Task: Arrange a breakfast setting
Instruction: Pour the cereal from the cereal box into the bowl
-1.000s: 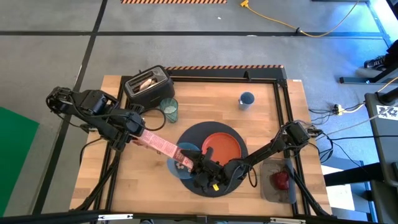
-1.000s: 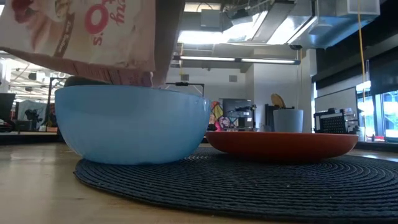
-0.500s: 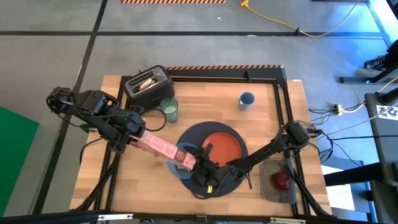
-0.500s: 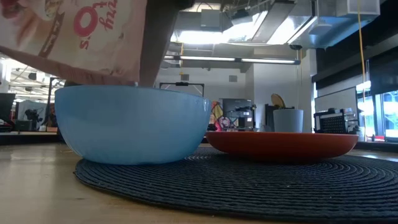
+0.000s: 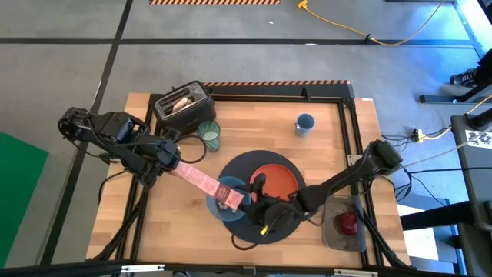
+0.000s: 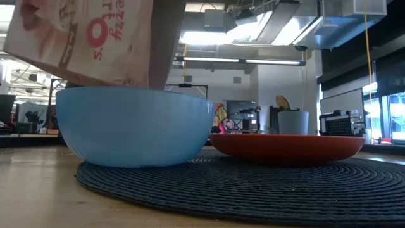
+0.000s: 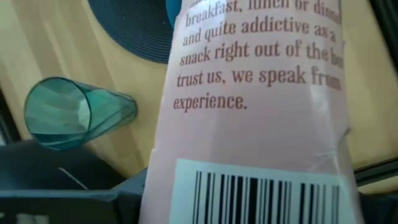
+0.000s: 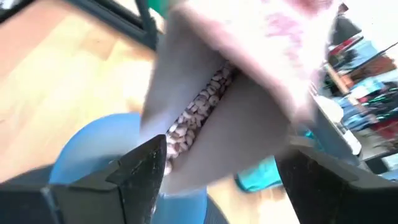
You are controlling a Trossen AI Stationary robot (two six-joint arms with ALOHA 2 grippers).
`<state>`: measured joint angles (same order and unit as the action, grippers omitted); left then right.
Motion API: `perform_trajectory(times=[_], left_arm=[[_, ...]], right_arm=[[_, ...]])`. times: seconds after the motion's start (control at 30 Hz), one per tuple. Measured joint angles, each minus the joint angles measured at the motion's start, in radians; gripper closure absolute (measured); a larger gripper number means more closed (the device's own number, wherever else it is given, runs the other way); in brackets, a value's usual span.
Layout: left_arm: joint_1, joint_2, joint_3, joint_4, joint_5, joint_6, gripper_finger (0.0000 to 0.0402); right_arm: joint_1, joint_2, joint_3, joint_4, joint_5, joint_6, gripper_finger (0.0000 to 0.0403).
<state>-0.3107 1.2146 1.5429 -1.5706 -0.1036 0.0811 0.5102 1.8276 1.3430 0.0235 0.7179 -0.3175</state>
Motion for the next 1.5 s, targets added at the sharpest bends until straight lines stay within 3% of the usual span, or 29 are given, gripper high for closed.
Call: perform_trajectory(times=[0.23,0.43,0.5,0.8,1.03,1.3,1.5], left_arm=[[-0.010,0.033,0.000,0.002,-0.041,0.077,0.0231],[-0.044,0.036,0.000,0.000,-0.112,0.163,0.0231],[-0.062,0.036,0.000,0.000,-0.144,0.192,0.0231],[-0.209,0.036,0.000,0.000,-0.282,0.320,0.0231],[-0.292,0.036,0.000,0.000,-0.414,0.390,0.0231],[-0.363,0.036,0.000,0.000,-0.457,0.428,0.0231],[-0.357,0.042,0.000,0.000,-0.516,0.498,0.0231]], right_arm=[[0.000,-0.158,0.000,-0.249,-0.178,0.104,0.0118],[-0.008,-0.288,0.000,-0.340,-0.351,0.121,0.0118],[-0.008,-0.333,0.000,-0.360,-0.345,0.120,0.0118],[-0.029,-0.482,0.000,-0.458,-0.138,0.155,0.0118],[-0.075,-0.521,0.000,-0.470,-0.133,0.204,0.0118],[-0.098,-0.516,0.000,-0.470,-0.126,0.208,0.0118],[-0.100,-0.516,0.000,-0.428,-0.125,0.204,0.0118]])
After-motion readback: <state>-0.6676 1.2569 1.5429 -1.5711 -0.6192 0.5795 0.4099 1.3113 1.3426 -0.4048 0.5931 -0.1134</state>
